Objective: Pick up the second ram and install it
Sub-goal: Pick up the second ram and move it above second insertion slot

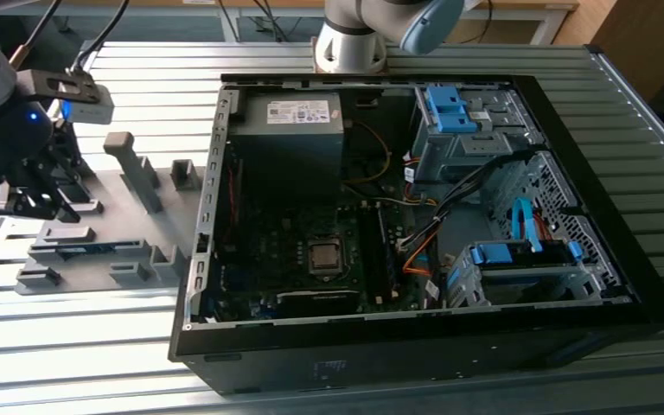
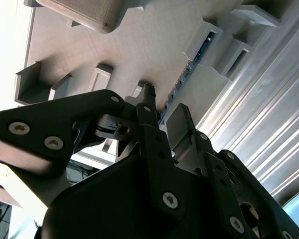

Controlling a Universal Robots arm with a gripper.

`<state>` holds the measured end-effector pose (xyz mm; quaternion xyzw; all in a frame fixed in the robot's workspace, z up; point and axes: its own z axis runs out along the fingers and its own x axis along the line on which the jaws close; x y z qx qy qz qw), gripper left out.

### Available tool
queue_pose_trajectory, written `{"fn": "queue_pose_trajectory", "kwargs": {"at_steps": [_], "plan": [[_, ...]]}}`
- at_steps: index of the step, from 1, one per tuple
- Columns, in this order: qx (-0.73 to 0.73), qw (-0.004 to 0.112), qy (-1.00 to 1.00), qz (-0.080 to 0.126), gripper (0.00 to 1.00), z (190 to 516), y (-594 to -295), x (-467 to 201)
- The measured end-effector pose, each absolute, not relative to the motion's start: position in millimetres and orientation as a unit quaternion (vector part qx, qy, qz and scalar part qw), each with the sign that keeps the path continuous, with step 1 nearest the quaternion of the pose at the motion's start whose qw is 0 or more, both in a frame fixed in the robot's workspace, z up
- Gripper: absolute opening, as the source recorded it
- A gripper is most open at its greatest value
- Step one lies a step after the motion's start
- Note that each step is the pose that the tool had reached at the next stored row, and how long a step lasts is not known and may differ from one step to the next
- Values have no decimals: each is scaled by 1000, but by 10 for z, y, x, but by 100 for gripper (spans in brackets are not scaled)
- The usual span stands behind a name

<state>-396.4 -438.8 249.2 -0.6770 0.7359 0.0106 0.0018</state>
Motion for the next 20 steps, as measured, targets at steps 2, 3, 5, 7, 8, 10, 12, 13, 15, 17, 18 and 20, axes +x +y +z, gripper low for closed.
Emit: {"fn": "queue_pose_trajectory", "kwargs": {"at_steps": [2,3,5,7,8,10,12,13,15,17,18,20], "plan": [[-677,2,736,11,37,2488,-4388,-3964],[-677,2,736,11,37,2485,-4388,-3964],[-677,2,736,11,37,2480,-4388,-3964],[-677,2,736,11,37,2476,-4389,-3964],[-677,2,736,11,37,2473,-4389,-3964],[-677,2,736,11,37,2469,-4388,-3964],[-677,2,736,11,37,2464,-4388,-3964],[-677,2,736,11,37,2462,-4389,-3964],[-677,2,736,11,37,2458,-4388,-3964],[-677,2,736,11,37,2454,-4388,-3964],[-677,2,736,11,37,2451,-4388,-3964],[-677,2,736,11,37,2447,-4389,-3964]]}}
